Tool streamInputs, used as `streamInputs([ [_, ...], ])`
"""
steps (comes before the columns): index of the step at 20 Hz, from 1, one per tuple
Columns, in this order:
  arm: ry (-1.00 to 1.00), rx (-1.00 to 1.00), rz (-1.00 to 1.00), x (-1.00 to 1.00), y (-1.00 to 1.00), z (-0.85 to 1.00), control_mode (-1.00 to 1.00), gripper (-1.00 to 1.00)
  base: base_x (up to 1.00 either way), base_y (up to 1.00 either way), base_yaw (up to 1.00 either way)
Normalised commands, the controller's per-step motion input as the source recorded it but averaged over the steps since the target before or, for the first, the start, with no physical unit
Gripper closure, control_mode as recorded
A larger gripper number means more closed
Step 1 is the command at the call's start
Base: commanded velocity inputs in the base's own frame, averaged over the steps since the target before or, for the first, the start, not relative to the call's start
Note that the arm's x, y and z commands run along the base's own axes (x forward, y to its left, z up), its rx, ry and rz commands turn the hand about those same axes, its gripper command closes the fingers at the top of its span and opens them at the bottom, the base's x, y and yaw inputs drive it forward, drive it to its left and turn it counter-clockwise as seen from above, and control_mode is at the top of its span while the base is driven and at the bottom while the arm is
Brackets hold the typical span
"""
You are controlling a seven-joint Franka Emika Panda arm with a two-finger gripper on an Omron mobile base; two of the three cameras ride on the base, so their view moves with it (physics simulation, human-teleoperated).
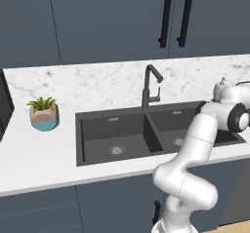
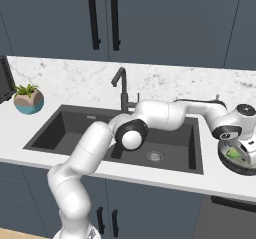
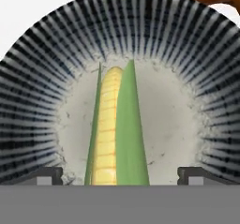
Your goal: Pick the corn from the sink and place it in the bowl. Then pick the bowl and place it in the microwave. Then close the microwave door and press the start button.
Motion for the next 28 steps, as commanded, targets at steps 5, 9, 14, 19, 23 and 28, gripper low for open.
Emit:
streamInputs([
  [5,-0.01,0.00,-0.12,-0.34,0.00,0.27,-1.00,-1.00,0.00,0.00,0.00],
  [9,0.00,0.00,-0.25,-0.40,0.00,0.03,-1.00,-1.00,0.00,0.00,0.00],
  [14,0.02,0.08,-0.28,-0.25,-0.09,0.03,-1.00,-1.00,0.00,0.00,0.00],
  [19,0.00,0.34,-0.19,-0.30,-0.16,0.00,-1.00,-1.00,0.00,0.00,0.00],
  [23,0.00,0.24,-0.08,-0.05,-0.03,0.00,-1.00,-1.00,0.00,0.00,0.00],
  [28,0.00,0.03,-0.02,0.00,0.00,-0.05,-1.00,-1.00,0.00,0.00,0.00],
])
